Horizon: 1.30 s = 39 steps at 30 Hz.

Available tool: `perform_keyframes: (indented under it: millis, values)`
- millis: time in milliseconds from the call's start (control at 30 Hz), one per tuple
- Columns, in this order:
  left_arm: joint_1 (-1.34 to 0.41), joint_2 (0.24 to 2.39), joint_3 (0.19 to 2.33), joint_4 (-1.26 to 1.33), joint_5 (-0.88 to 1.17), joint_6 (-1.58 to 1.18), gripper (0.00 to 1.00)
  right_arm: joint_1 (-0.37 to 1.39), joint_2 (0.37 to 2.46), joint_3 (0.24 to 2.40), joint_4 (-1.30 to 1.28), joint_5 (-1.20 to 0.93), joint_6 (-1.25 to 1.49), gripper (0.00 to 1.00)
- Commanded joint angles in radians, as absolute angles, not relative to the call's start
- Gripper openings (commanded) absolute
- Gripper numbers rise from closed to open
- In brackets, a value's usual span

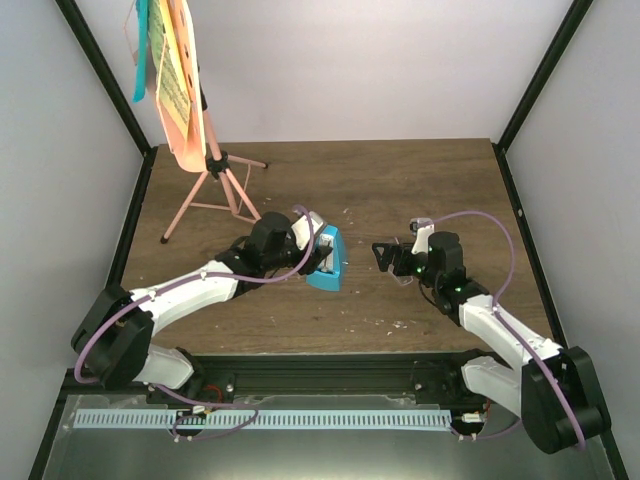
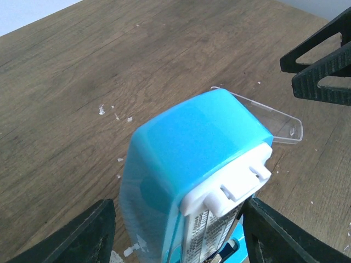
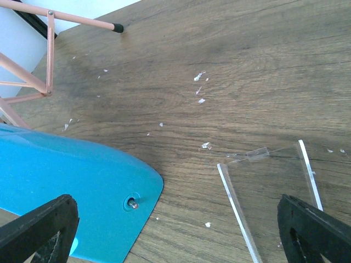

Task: Pack up the instrument practice props

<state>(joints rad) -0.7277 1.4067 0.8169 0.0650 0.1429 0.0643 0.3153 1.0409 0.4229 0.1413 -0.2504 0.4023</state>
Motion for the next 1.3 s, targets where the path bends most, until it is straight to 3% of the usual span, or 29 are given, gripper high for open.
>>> perform_keyframes:
  millis: [0, 1267]
  values:
    - [-0.735, 1.392, 0.822, 0.064, 0.140, 0.078, 0.65, 0.305, 1.019, 0.430, 0.125, -0.248, 0.407, 1.00]
    - [-0.748, 1.376, 0.817, 0.055, 0.130, 0.080, 0.49, 0.305, 0.991, 0.415, 0.118, -0.237, 0.408, 1.00]
